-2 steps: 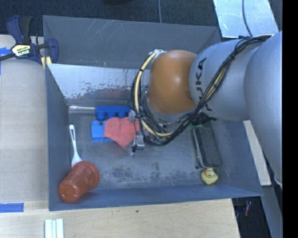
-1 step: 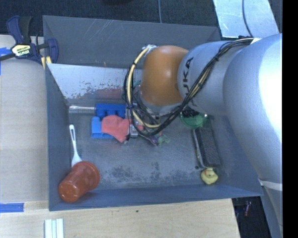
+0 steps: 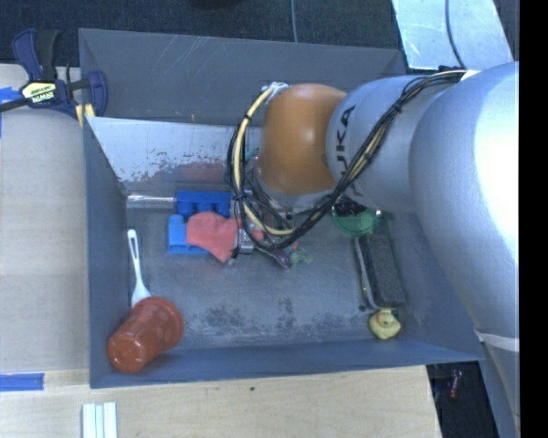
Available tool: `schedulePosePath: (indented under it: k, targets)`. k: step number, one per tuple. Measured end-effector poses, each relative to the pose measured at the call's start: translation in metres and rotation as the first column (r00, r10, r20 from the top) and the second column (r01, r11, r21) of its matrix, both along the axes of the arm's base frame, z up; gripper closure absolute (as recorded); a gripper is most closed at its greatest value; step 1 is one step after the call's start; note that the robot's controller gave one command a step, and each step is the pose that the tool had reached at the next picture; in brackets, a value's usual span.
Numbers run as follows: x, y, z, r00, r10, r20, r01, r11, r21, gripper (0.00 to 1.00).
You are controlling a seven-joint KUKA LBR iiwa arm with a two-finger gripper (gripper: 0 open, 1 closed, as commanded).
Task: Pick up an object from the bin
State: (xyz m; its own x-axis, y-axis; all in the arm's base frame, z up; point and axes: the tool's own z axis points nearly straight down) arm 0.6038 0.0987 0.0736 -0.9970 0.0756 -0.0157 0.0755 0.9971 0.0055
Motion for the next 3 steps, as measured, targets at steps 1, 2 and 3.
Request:
schedulePosePath:
  k: [1,2,3]
  targets:
    - [0.0,0.0,0.0,1.0,0.0,0.0,0.0,1.0,0.0,1.0]
    - [0.0,0.0,0.0,1.0,-0.001,0.0,0.001,1.0,0.0,1.0]
    - [0.0,-0.0001,0.0,1.0,-0.001,0.0,0.001,1.0,0.0,1.0]
